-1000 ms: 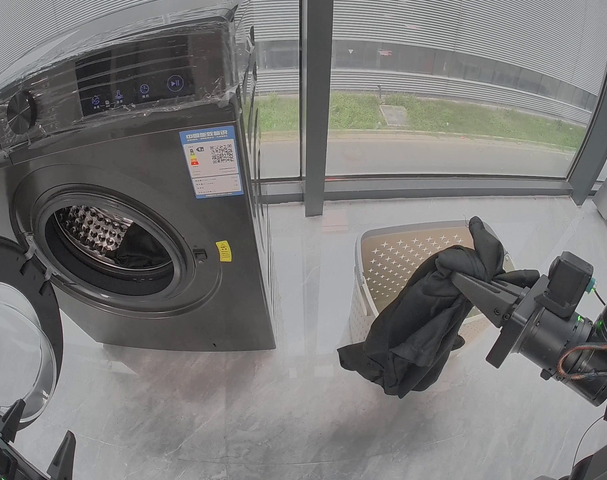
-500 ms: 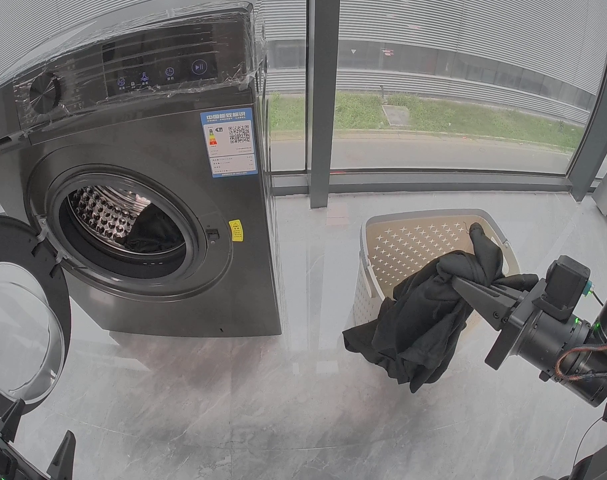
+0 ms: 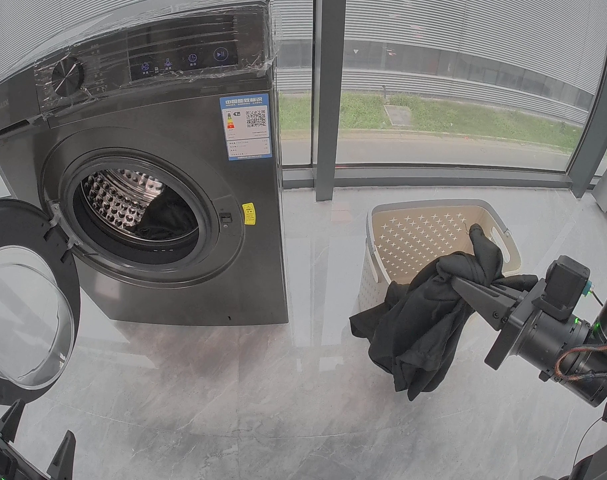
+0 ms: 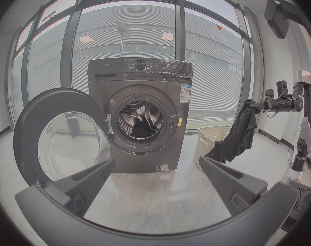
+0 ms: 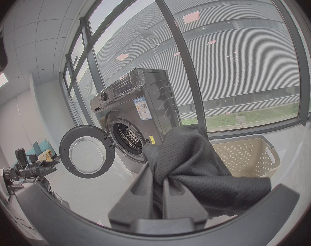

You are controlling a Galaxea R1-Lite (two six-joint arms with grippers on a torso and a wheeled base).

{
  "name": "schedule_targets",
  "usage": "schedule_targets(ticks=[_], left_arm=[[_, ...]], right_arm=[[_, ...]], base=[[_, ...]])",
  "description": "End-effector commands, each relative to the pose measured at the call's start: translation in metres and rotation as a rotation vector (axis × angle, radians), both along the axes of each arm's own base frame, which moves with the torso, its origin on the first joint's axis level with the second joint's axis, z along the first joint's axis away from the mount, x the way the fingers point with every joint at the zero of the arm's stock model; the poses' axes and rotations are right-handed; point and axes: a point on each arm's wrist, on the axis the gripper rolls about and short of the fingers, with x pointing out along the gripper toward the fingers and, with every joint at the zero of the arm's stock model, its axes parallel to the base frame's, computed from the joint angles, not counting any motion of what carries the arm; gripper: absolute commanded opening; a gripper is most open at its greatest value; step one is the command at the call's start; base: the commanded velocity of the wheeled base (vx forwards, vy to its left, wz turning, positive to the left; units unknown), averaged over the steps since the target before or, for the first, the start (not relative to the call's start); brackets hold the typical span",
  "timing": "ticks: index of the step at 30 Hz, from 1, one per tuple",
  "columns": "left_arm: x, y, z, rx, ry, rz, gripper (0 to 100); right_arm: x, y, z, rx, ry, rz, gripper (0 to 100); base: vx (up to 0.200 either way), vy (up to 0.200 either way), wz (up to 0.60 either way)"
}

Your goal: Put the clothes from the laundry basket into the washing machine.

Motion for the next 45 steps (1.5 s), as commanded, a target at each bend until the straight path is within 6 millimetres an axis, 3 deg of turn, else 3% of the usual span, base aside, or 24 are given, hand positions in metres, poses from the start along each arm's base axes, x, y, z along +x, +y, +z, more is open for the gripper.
schedule_targets(ticks=[1, 19, 26, 41, 45], left_arm=[[0.0, 0.0, -0.004, 0.0, -0.001, 0.0, 100], [0.0, 0.0, -0.004, -0.001, -0.003, 0.0, 100], [0.0, 0.0, -0.004, 0.0, -0.001, 0.0, 100], [0.0, 0.0, -0.004, 0.0, -0.001, 0.002, 100], [0.0, 0.0, -0.004, -0.002, -0.001, 0.002, 100]], right_arm=[[0.001, 0.0, 0.0, 0.002, 0.0, -0.004, 0], [-0.002, 0.002, -0.001, 0.001, 0.004, 0.016, 0], [-0.008, 0.003, -0.004, 0.004, -0.013, 0.102, 0], [-0.009, 0.003, -0.007, 0.005, -0.016, 0.121, 0], [-0.009, 0.003, -0.008, 0.0, -0.008, 0.118, 0]], base=[[0.0, 0.2, 0.0], [0.0, 0.2, 0.0], [0.0, 0.2, 0.0], [0.0, 0.0, 0.0], [0.0, 0.2, 0.0]])
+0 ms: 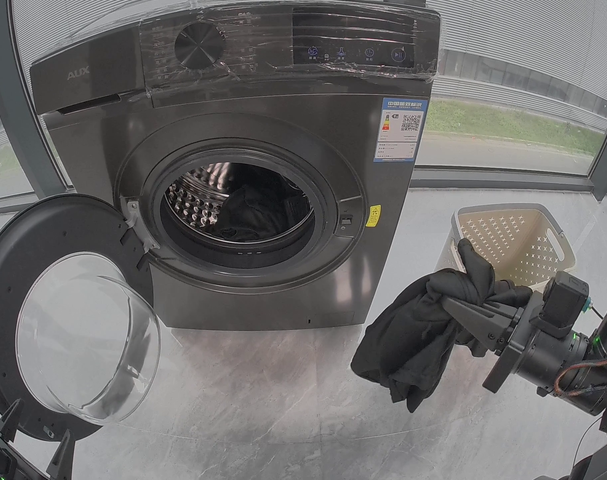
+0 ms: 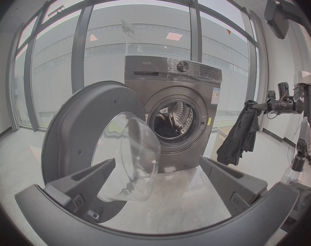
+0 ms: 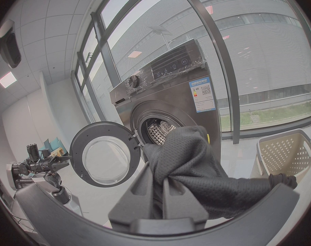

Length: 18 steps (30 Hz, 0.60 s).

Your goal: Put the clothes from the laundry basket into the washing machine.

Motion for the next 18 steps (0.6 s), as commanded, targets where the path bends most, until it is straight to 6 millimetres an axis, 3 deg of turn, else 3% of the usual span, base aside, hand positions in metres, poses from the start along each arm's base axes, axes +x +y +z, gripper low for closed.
schedule_targets(ticks=[1, 8, 18], left_arm=[[-0.0002, 0.0, -0.0045, -0.001, -0.002, 0.001, 100], [-0.0002, 0.0, -0.0043, -0.001, -0.003, 0.001, 100], [-0.0002, 0.0, -0.0045, 0.001, -0.002, 0.001, 100]], right_arm=[[0.0002, 0.0003, -0.0009, -0.003, 0.005, 0.001, 0], [0.001, -0.0013, -0.0045, -0.014, 0.019, -0.008, 0], [0.0017, -0.0007, -0.0057, -0.017, 0.024, -0.01, 0]], base=[[0.0, 0.2, 0.0], [0.0, 0.2, 0.0], [0.0, 0.0, 0.0]])
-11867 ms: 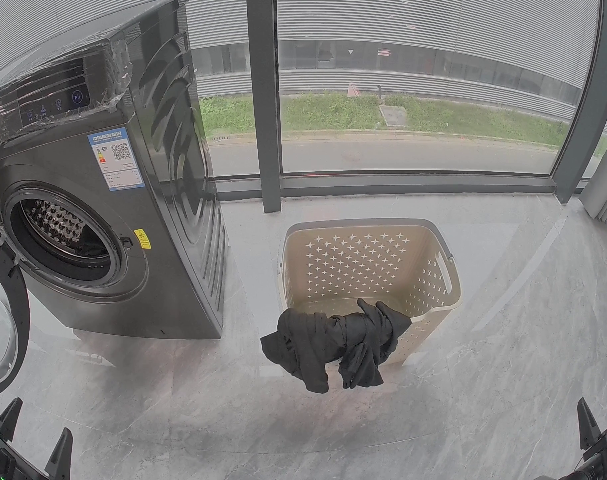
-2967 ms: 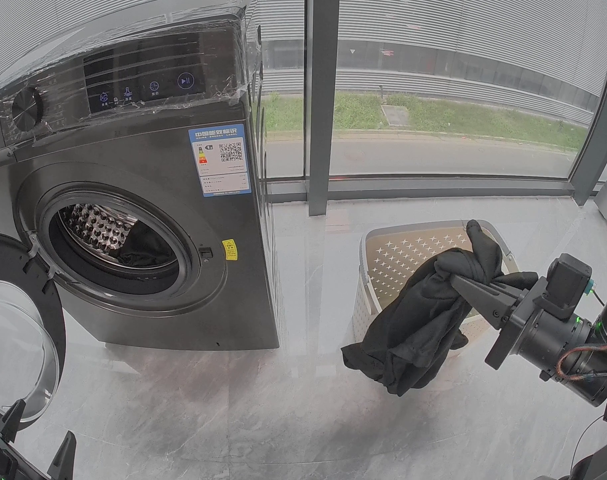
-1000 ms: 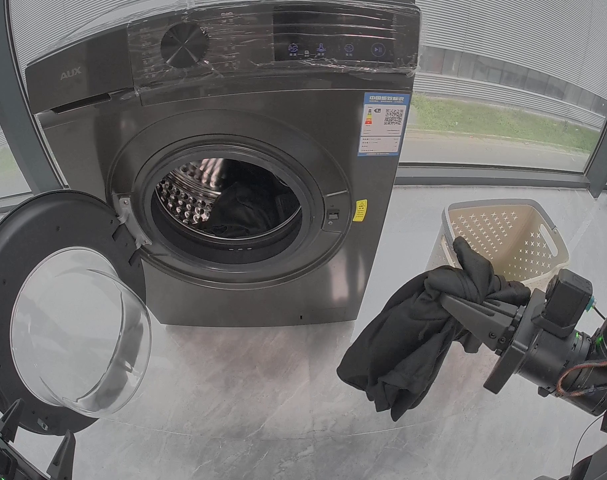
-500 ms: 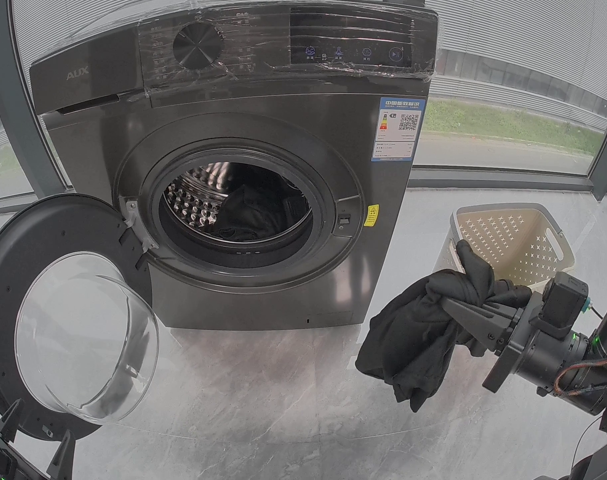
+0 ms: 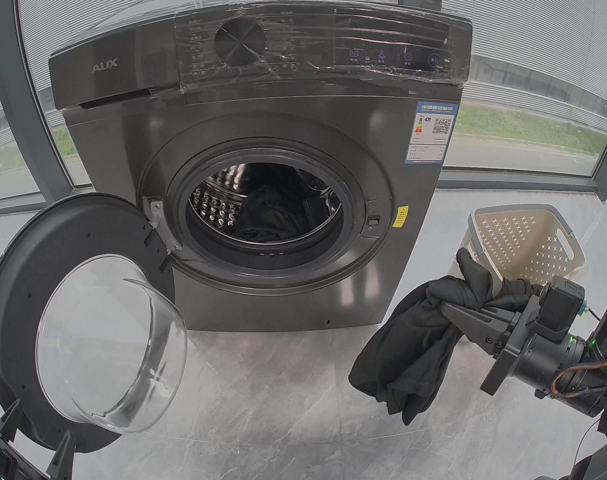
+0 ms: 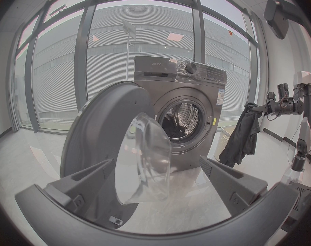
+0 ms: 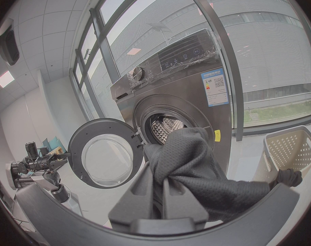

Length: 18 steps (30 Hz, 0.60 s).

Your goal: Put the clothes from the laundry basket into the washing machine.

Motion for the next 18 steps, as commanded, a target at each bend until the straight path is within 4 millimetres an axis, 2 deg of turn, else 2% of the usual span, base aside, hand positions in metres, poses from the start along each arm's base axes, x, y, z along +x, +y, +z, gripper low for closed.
schedule_targets(ticks=[1, 2, 8, 18], left_arm=[[-0.0002, 0.0, -0.0046, 0.0, -0.001, 0.001, 100], [-0.0002, 0.0, -0.0047, 0.0, 0.001, 0.001, 100], [-0.0002, 0.0, -0.0046, -0.002, -0.001, 0.001, 100], [-0.0001, 0.0, -0.0047, 0.0, -0.002, 0.001, 100]], right_arm=[[0.0003, 0.0005, -0.0006, -0.002, 0.002, 0.001, 0], [0.0005, 0.0007, -0.0009, -0.003, 0.003, 0.002, 0], [0.0001, 0.0002, -0.0014, -0.004, 0.005, 0.001, 0], [-0.0012, -0.001, -0.006, -0.017, 0.02, 0.001, 0]], base=[[0.0, 0.0, 0.0], [0.0, 0.0, 0.0], [0.2, 0.0, 0.0], [0.0, 0.0, 0.0]])
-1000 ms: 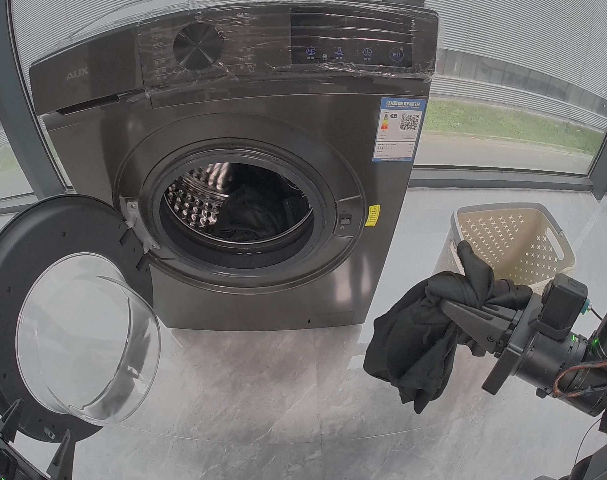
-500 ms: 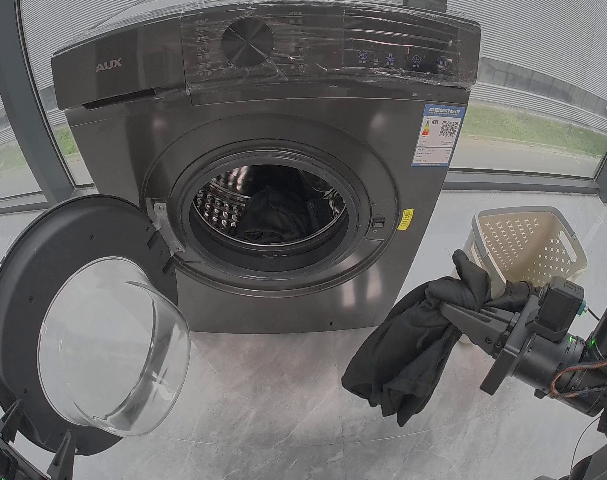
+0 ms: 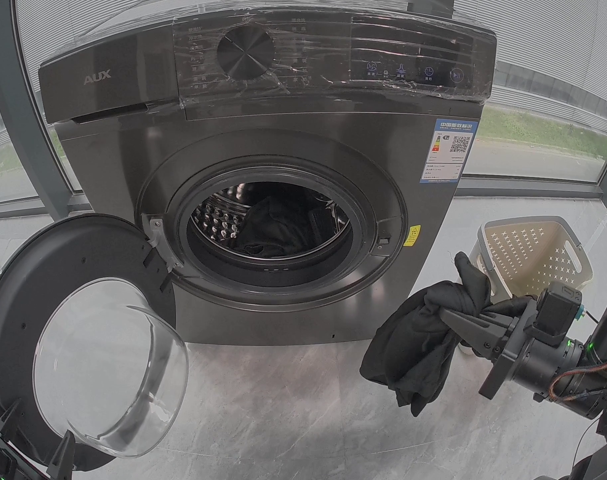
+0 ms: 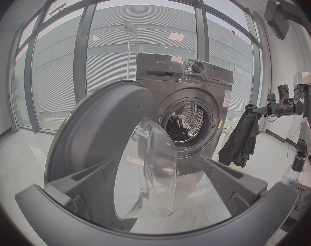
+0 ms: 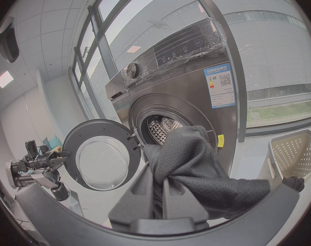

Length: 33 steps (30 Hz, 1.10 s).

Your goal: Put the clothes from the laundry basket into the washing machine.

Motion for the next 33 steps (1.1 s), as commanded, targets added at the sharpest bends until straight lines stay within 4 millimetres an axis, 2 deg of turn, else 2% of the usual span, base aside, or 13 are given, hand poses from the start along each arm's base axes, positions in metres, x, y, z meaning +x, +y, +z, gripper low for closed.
schedule_targets(ticks=[1, 9, 13, 17, 19, 20, 21, 23, 24, 26, 29, 33], left_arm=[[0.0, 0.0, -0.005, 0.001, -0.003, 0.001, 100], [0.0, 0.0, -0.005, 0.011, 0.0, 0.016, 100], [0.0, 0.0, -0.005, 0.02, -0.003, 0.009, 100], [0.0, 0.0, -0.004, 0.036, -0.014, -0.002, 100], [-0.007, -0.001, 0.021, 0.01, -0.14, -0.054, 100], [-0.016, -0.001, 0.044, -0.003, -0.241, -0.105, 100], [-0.024, -0.001, 0.059, 0.0, -0.299, -0.145, 100], [-0.03, -0.002, 0.068, 0.012, -0.331, -0.204, 100], [-0.022, -0.005, 0.076, 0.031, -0.261, -0.322, 100], [-0.005, -0.01, 0.081, 0.03, -0.149, -0.438, 100], [0.022, -0.013, 0.086, 0.037, -0.022, -0.505, 100], [0.05, -0.018, 0.093, 0.062, 0.026, -0.554, 100]], right_arm=[[-0.001, -0.001, -0.002, -0.006, 0.007, 0.001, 0], [-0.004, 0.004, -0.004, -0.011, 0.015, 0.05, 0], [0.002, 0.018, -0.017, -0.006, 0.104, 0.09, 0], [0.002, 0.029, -0.017, 0.012, 0.097, 0.125, 0], [0.0, 0.033, -0.016, 0.028, 0.089, 0.144, 0], [-0.002, 0.036, -0.016, 0.041, 0.085, 0.161, 0], [-0.005, 0.039, -0.014, 0.054, 0.08, 0.18, 0], [-0.007, 0.043, -0.011, 0.076, 0.071, 0.199, 0], [-0.006, 0.05, -0.006, 0.103, 0.067, 0.212, 0], [-0.003, 0.059, -0.005, 0.131, 0.088, 0.217, 0], [0.008, 0.069, -0.004, 0.153, 0.101, 0.205, 0], [0.025, 0.083, -0.004, 0.162, 0.092, 0.183, 0]], base=[[0.0, 0.0, 0.0], [0.0, 0.0, 0.0], [0.0, 0.0, 0.0], [0.0, 0.0, 0.0], [0.0, 0.0, 0.0], [0.0, 0.0, 0.0], [0.0, 0.0, 0.0], [0.0, 0.0, 0.0], [0.0, 0.0, 0.0], [0.0, 0.0, 0.0], [0.0, 0.0, 0.0], [0.0, 0.0, 0.0]])
